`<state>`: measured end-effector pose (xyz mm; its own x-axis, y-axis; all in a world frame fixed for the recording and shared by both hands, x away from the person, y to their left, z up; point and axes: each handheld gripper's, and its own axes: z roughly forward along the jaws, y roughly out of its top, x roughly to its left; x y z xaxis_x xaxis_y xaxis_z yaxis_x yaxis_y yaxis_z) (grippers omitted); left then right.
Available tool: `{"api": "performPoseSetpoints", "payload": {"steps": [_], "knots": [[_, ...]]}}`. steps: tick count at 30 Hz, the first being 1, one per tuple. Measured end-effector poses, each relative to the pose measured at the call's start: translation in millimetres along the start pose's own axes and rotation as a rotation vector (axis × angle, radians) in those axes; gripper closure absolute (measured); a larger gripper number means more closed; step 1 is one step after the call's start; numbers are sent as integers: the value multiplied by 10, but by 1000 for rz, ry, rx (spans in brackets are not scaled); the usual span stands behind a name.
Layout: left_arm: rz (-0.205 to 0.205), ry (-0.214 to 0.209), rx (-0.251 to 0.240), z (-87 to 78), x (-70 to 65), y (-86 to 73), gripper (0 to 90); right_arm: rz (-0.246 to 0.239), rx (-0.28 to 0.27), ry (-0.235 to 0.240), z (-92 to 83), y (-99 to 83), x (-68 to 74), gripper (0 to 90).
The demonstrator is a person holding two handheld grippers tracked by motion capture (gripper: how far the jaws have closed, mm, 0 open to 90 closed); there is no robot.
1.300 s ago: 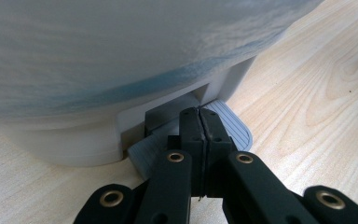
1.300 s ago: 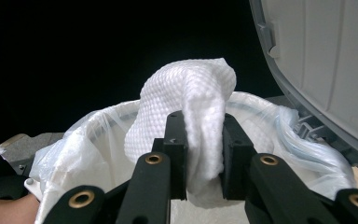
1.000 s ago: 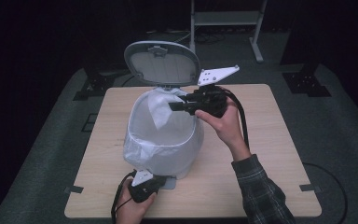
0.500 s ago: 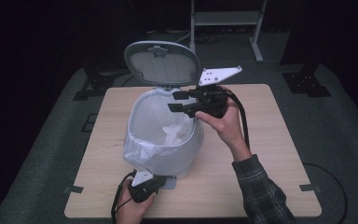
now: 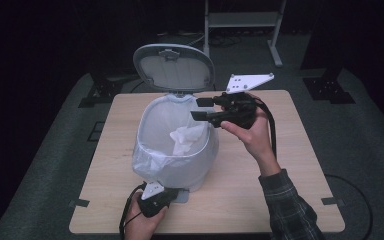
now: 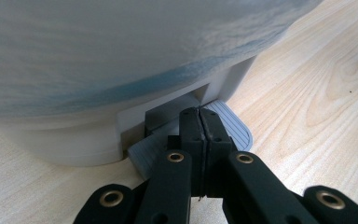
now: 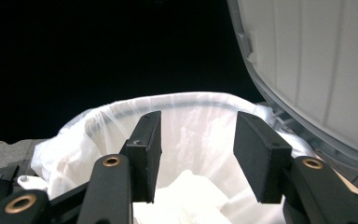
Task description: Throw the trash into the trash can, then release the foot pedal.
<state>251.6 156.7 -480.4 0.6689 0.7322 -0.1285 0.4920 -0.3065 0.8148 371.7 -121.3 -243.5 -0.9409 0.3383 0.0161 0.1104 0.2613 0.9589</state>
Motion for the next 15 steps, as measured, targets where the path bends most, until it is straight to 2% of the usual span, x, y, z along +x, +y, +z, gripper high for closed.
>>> {"api": "performPoseSetpoints", "payload": {"steps": [12, 13, 15], "knots": [[-2, -3, -2, -1, 3, -1, 892, 19, 6, -55, -271, -173, -53, 500], [14, 5, -2, -2, -8, 0, 893, 24, 9, -68, -330, -224, -59, 495], [14, 3, -4, -2, -5, 0, 892, 27, 12, -80, -387, -269, -64, 491]]}}
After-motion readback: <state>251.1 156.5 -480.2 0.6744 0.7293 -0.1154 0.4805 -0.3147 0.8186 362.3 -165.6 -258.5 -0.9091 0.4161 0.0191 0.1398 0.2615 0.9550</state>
